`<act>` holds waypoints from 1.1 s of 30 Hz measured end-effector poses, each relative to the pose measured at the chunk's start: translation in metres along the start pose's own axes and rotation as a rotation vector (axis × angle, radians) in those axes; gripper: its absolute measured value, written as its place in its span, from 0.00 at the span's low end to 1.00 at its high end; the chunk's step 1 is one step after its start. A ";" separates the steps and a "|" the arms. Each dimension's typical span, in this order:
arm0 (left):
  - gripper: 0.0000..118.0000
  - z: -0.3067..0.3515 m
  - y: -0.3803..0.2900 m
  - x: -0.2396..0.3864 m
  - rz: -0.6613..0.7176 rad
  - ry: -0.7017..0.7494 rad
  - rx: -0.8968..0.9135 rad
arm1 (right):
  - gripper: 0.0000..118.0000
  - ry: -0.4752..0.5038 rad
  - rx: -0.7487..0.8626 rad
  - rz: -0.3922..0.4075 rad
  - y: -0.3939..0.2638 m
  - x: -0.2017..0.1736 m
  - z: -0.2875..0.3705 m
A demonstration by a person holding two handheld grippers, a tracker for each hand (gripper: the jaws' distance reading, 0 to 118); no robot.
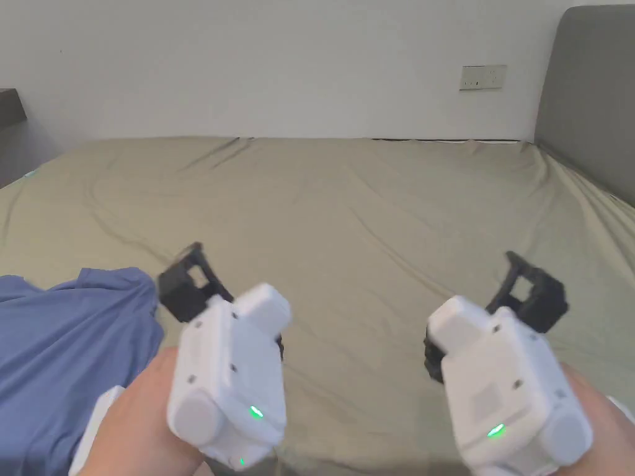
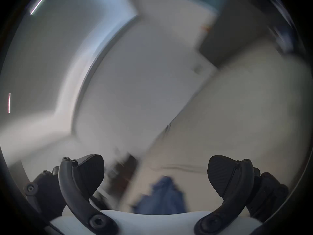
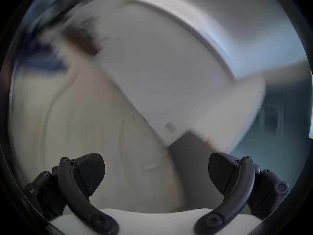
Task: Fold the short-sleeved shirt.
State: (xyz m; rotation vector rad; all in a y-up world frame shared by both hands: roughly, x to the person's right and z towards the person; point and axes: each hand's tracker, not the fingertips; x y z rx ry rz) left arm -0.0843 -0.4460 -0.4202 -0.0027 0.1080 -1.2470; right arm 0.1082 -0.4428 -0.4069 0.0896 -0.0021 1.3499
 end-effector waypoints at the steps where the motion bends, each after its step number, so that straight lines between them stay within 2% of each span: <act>1: 1.00 0.005 -0.003 0.019 -0.212 0.005 0.036 | 1.00 -0.008 0.003 0.213 0.003 -0.023 0.004; 2: 1.00 0.010 -0.008 0.039 -0.424 0.033 0.079 | 1.00 -0.038 0.059 0.426 0.002 -0.048 0.011; 3: 0.99 0.013 -0.017 0.055 -0.571 0.055 0.099 | 1.00 -0.053 0.114 0.571 -0.003 -0.066 0.017; 4: 0.99 0.016 -0.021 0.064 -0.647 0.027 0.103 | 1.00 -0.027 0.141 0.601 -0.005 -0.076 0.020; 5: 0.99 0.019 -0.018 0.066 -0.604 -0.051 0.093 | 1.00 0.030 0.145 0.602 -0.004 -0.079 0.021; 6: 0.99 0.021 -0.013 0.065 -0.521 -0.102 0.081 | 1.00 0.094 0.119 0.536 -0.005 -0.080 0.021; 7: 0.99 0.025 -0.007 0.061 -0.453 -0.129 0.071 | 1.00 0.124 0.099 0.507 -0.004 -0.080 0.019; 10: 0.99 0.024 0.001 0.049 -0.298 -0.129 0.041 | 1.00 0.126 0.058 0.323 -0.004 -0.060 0.012; 11: 0.99 0.019 0.002 0.040 -0.201 -0.128 0.023 | 1.00 0.111 0.035 0.216 -0.005 -0.047 0.009; 13: 0.99 0.009 0.003 0.008 0.147 -0.175 -0.035 | 1.00 0.129 -0.026 -0.194 -0.008 -0.006 -0.001; 15: 0.99 -0.007 -0.006 -0.033 0.617 -0.241 -0.126 | 1.00 0.160 -0.101 -0.745 -0.035 0.046 -0.012; 16: 0.99 -0.012 -0.016 -0.048 0.800 -0.277 -0.122 | 1.00 0.171 -0.116 -0.976 -0.053 0.063 -0.014; 17: 0.99 -0.016 -0.027 -0.066 1.006 -0.286 -0.090 | 1.00 0.189 -0.093 -1.268 -0.075 0.077 -0.016; 18: 0.99 -0.018 -0.035 -0.077 1.114 -0.273 -0.085 | 1.00 0.206 -0.110 -1.521 -0.093 0.082 -0.015; 19: 0.99 -0.020 -0.040 -0.084 1.192 -0.238 -0.089 | 1.00 0.191 -0.250 -1.670 -0.109 0.081 -0.013; 20: 1.00 -0.019 -0.045 -0.091 1.248 -0.178 -0.087 | 1.00 0.130 -0.222 -1.688 -0.116 0.084 -0.012; 21: 1.00 -0.018 -0.049 -0.095 1.290 -0.143 -0.083 | 1.00 0.127 -0.228 -1.652 -0.113 0.081 -0.012; 25: 1.00 -0.012 -0.059 -0.100 1.381 -0.123 -0.066 | 1.00 0.068 -0.183 -1.333 -0.097 0.074 -0.007; 29: 1.00 -0.012 -0.059 -0.099 1.401 -0.145 -0.087 | 1.00 0.103 -0.181 -1.386 -0.095 0.073 -0.012; 33: 1.00 -0.014 -0.057 -0.095 1.388 -0.143 -0.086 | 1.00 0.054 -0.141 -1.310 -0.084 0.077 -0.004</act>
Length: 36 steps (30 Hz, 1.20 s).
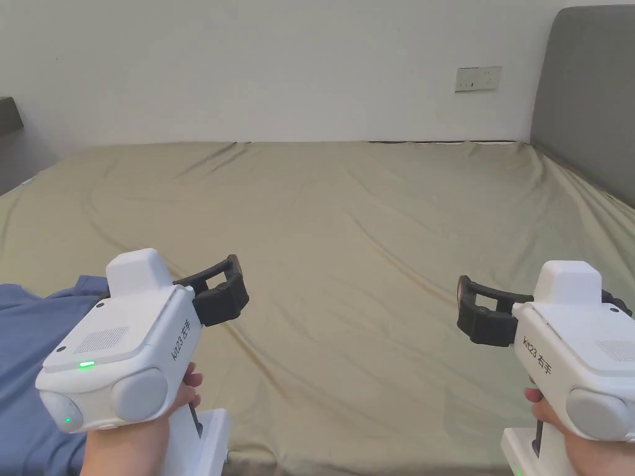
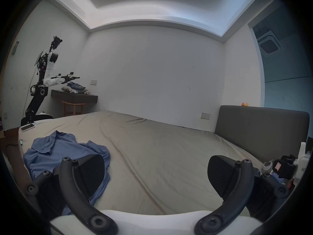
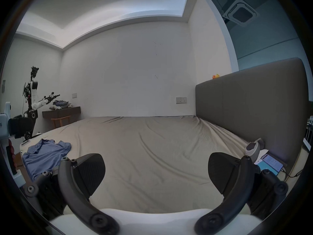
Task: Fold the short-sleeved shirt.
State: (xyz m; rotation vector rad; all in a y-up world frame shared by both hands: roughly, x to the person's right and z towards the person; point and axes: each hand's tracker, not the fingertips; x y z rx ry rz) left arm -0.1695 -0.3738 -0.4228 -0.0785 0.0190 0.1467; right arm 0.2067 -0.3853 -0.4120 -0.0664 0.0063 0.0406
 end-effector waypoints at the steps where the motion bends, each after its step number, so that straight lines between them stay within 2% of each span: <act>1: 1.00 0.000 -0.001 0.002 -0.002 0.010 0.001 | 1.00 0.006 -0.003 0.001 0.000 0.000 0.000; 2: 1.00 0.000 0.000 0.000 0.000 0.019 0.008 | 1.00 0.011 -0.035 -0.030 -0.001 0.000 0.001; 6: 1.00 -0.001 0.001 -0.001 0.021 0.009 -0.010 | 1.00 -0.005 -0.040 -0.049 -0.002 0.001 0.002; 9: 1.00 -0.002 -0.002 0.004 -0.028 0.024 -0.019 | 1.00 -0.013 -0.048 -0.055 -0.002 0.000 0.003; 22: 1.00 0.001 -0.004 0.011 -0.075 -0.008 -0.012 | 1.00 0.000 -0.031 -0.046 -0.001 0.004 -0.004; 36: 1.00 -0.001 -0.007 0.013 -0.096 -0.016 -0.020 | 1.00 -0.015 -0.003 0.011 0.001 -0.004 -0.001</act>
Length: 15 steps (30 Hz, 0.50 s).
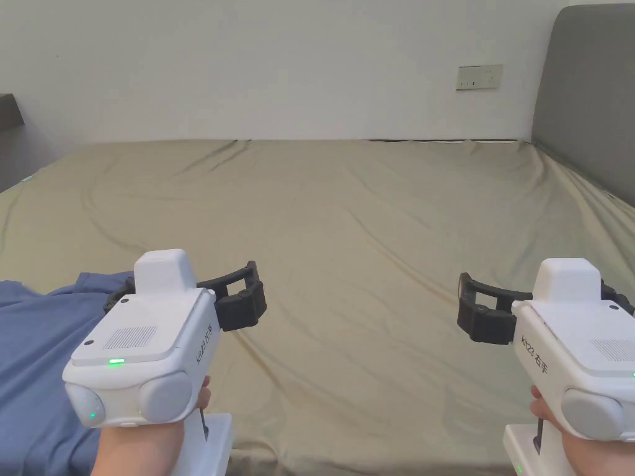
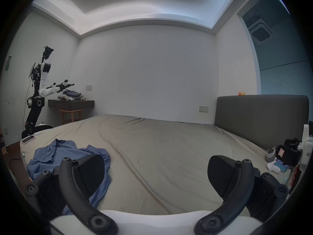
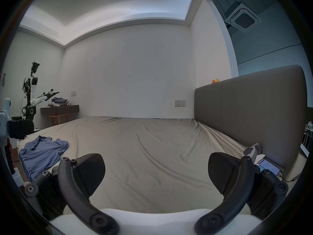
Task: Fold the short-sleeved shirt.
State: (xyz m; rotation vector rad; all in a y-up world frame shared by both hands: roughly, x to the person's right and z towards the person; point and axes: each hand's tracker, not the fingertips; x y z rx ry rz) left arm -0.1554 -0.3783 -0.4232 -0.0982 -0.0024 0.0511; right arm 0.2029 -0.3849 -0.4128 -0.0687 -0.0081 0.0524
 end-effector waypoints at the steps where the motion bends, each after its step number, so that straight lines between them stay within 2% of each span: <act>1: 1.00 0.000 0.000 0.001 -0.006 0.000 0.000 | 1.00 -0.006 -0.003 0.006 -0.001 0.000 -0.001; 3: 1.00 0.001 0.000 0.002 -0.021 0.001 0.001 | 1.00 -0.008 0.001 0.008 -0.001 0.001 0.000; 4: 0.98 0.001 0.001 0.002 -0.022 0.000 0.004 | 1.00 -0.003 -0.018 -0.018 -0.002 0.002 -0.001; 5: 0.89 0.003 0.002 0.003 -0.021 -0.004 0.009 | 0.99 -0.005 -0.013 -0.019 -0.001 0.003 -0.001; 6: 0.70 0.004 0.003 0.003 -0.019 -0.009 0.012 | 0.98 0.000 -0.020 -0.039 -0.001 0.004 -0.001; 7: 0.36 0.004 0.004 0.005 -0.021 -0.010 0.011 | 0.97 0.000 -0.023 -0.066 -0.001 0.005 0.000; 8: 0.00 0.003 0.005 0.009 -0.041 -0.003 -0.005 | 0.87 0.006 -0.023 -0.064 0.000 0.005 0.000; 9: 0.00 0.000 0.004 0.011 -0.067 -0.018 -0.033 | 0.59 0.015 -0.039 -0.078 0.001 0.003 0.000; 10: 0.00 0.000 0.001 0.011 -0.067 -0.007 -0.028 | 0.06 0.014 -0.008 -0.043 0.002 0.000 0.002; 11: 0.00 -0.002 -0.001 0.012 -0.053 -0.047 -0.040 | 0.00 -0.021 0.018 0.023 0.001 -0.006 0.002; 12: 0.00 -0.004 -0.002 0.014 -0.065 -0.071 -0.063 | 0.00 -0.025 0.123 -0.005 0.005 -0.013 0.006; 13: 0.00 -0.005 -0.002 0.015 -0.068 -0.063 -0.058 | 0.00 -0.050 0.121 0.031 0.003 -0.010 0.009; 14: 0.00 -0.002 -0.003 0.017 -0.068 -0.065 -0.052 | 0.00 0.027 -0.042 -0.045 -0.003 -0.008 0.008; 15: 0.00 0.002 -0.003 0.018 -0.070 -0.066 -0.045 | 0.00 0.001 -0.059 -0.044 -0.006 -0.009 0.009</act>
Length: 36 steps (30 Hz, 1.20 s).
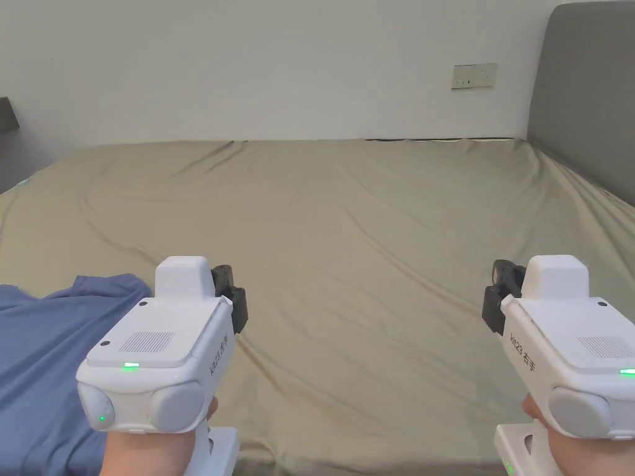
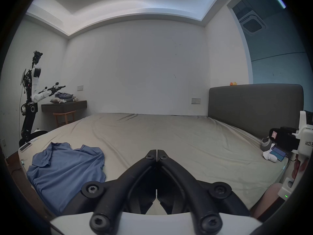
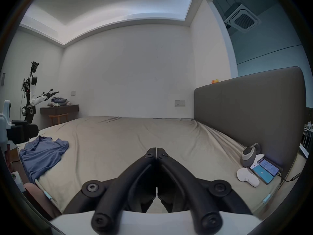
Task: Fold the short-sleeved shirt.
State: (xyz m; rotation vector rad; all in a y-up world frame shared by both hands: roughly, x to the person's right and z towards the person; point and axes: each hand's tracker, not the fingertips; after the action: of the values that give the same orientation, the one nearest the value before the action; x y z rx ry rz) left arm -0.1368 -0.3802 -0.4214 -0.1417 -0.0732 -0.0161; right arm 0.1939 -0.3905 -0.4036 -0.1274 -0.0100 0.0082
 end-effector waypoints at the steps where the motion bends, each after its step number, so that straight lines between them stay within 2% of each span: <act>1: 0.00 0.001 0.001 0.001 -0.006 -0.004 0.010 | 0.00 -0.005 0.037 0.035 0.008 -0.001 -0.003; 3: 0.00 0.003 0.002 0.003 -0.023 -0.006 0.022 | 0.00 -0.014 0.084 0.069 0.013 0.000 0.000; 4: 0.00 0.005 0.002 0.003 -0.028 -0.002 0.024 | 0.00 -0.007 0.052 0.038 0.013 0.000 0.000; 11: 0.00 0.010 0.004 -0.015 0.006 0.057 0.011 | 0.00 0.011 0.031 0.014 0.015 -0.002 -0.011; 13: 0.00 0.019 0.003 -0.029 -0.007 0.106 0.026 | 0.00 0.072 -0.001 -0.016 0.020 -0.018 -0.020; 17: 0.00 0.047 0.003 -0.076 0.008 0.253 0.014 | 0.00 0.228 0.042 0.029 0.027 -0.073 -0.033; 20: 0.00 0.072 0.013 -0.114 0.042 0.375 0.004 | 0.00 0.398 0.062 0.084 0.030 -0.122 -0.037; 21: 0.00 0.082 0.018 -0.127 0.053 0.417 0.024 | 0.00 0.441 0.138 0.140 0.035 -0.144 -0.029; 22: 0.00 0.088 0.023 -0.137 0.054 0.459 0.031 | 0.00 0.468 0.133 0.127 0.039 -0.159 -0.030; 23: 0.00 0.095 0.029 -0.149 0.063 0.497 0.042 | 0.00 0.520 0.070 0.073 0.041 -0.176 -0.032; 26: 0.00 0.110 0.034 -0.177 0.084 0.595 0.082 | 0.00 0.611 0.074 0.083 0.050 -0.217 -0.033; 30: 0.00 0.114 0.014 -0.189 0.021 0.627 0.018 | 0.00 0.659 0.146 0.136 0.052 -0.241 -0.040; 34: 0.00 0.088 0.015 -0.203 0.203 0.542 -0.046 | 0.00 0.668 0.129 0.147 0.048 -0.242 -0.060; 36: 0.00 0.063 0.019 -0.209 0.165 0.519 -0.054 | 0.00 0.666 0.108 0.143 0.045 -0.238 -0.071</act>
State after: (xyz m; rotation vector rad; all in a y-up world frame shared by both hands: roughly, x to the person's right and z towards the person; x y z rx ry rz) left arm -0.3499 -0.3502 -0.3771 -0.1933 0.4578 0.1099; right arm -0.0434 -0.3571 -0.4823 -0.0181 0.6643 0.1081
